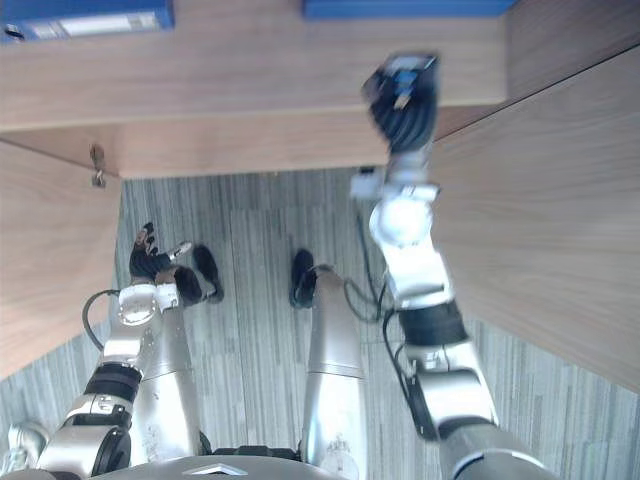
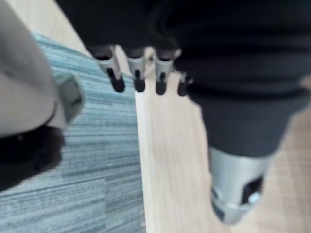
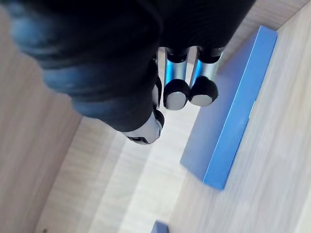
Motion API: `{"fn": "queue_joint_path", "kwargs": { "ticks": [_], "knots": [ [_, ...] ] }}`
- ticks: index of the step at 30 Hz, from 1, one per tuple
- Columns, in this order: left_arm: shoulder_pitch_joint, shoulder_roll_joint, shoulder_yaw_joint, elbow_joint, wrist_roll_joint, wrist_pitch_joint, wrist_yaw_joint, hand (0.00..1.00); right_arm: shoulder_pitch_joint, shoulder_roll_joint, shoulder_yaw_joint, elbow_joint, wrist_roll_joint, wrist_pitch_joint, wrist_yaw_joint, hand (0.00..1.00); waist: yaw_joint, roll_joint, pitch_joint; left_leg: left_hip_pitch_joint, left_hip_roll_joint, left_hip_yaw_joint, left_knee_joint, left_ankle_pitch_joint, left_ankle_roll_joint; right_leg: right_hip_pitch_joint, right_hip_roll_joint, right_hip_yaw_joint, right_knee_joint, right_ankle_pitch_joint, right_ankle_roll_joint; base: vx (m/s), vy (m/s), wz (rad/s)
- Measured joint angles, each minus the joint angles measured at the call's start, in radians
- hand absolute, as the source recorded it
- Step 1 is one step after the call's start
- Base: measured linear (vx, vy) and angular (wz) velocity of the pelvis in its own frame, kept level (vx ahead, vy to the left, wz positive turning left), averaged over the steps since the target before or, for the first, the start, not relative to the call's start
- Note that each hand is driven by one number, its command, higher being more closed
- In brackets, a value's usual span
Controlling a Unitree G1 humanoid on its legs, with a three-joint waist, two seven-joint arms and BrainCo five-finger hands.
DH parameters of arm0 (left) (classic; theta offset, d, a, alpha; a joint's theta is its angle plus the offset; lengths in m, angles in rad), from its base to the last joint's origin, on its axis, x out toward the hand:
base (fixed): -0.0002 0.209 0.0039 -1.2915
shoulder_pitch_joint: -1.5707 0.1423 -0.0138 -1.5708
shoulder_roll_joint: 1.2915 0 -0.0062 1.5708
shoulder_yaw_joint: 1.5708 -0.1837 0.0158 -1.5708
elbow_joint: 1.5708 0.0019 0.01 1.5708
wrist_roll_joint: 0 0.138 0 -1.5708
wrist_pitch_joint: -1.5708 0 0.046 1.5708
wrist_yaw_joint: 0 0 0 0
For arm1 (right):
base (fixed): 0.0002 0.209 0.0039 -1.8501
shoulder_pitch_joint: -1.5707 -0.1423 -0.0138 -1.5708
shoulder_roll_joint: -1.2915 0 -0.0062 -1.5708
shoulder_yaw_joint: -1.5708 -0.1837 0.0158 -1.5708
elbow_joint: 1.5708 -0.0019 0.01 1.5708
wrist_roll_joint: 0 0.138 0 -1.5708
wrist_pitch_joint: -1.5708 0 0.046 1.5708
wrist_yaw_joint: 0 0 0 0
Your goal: Walk over to the cabinet, pick up the folder, carry it to the office cabinet, place the folder inside the office cabinet, then close the office cabinet door
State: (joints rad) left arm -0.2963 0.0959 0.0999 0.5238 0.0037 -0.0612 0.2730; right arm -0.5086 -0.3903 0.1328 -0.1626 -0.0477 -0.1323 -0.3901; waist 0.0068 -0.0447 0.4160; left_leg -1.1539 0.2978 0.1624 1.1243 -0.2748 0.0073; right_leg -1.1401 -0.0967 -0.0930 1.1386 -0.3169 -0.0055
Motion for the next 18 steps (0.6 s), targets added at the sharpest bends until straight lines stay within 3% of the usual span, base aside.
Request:
{"fn": "queue_joint_path", "kwargs": {
  "ticks": [5, 10, 14, 18],
  "knots": [
    [0.105, -0.016, -0.013, 0.005, 0.051, 0.003, -0.019, 0.00, 0.287, 0.039, 0.137, -0.148, -0.004, -0.065, 0.139, 1.00, -0.007, -0.015, -0.077, 0.178, 0.017, 0.024, -0.059, -0.033, -0.005, 0.173, 0.004, -0.017, -0.089, -0.010, 0.000, 0.04, -0.006, -0.17],
    [0.235, -0.053, -0.042, 0.042, 0.082, 0.005, -0.025, 0.00, 0.539, 0.122, 0.211, -0.125, -0.042, -0.092, 0.237, 1.00, -0.013, -0.015, -0.152, 0.422, 0.006, 0.079, -0.244, -0.012, -0.015, 0.416, -0.007, -0.054, -0.313, 0.051, 0.023, 0.15, 0.052, -0.13],
    [0.307, -0.058, -0.104, 0.085, 0.093, 0.004, -0.026, 0.00, 0.662, 0.217, 0.215, 0.085, -0.116, -0.084, 0.277, 1.00, -0.017, -0.013, -0.207, 0.597, -0.031, 0.119, -0.398, 0.028, -0.018, 0.583, -0.011, -0.052, -0.468, 0.110, 0.036, 0.20, 0.056, -0.01],
    [0.322, -0.055, -0.144, 0.162, 0.102, 0.002, -0.030, 0.00, 0.662, 0.307, 0.119, 0.409, -0.155, -0.065, 0.275, 1.00, -0.021, -0.002, -0.239, 0.733, -0.065, 0.151, -0.553, 0.071, -0.031, 0.714, -0.004, -0.046, -0.636, 0.170, 0.049, 0.13, 0.033, -0.05]
  ]
}}
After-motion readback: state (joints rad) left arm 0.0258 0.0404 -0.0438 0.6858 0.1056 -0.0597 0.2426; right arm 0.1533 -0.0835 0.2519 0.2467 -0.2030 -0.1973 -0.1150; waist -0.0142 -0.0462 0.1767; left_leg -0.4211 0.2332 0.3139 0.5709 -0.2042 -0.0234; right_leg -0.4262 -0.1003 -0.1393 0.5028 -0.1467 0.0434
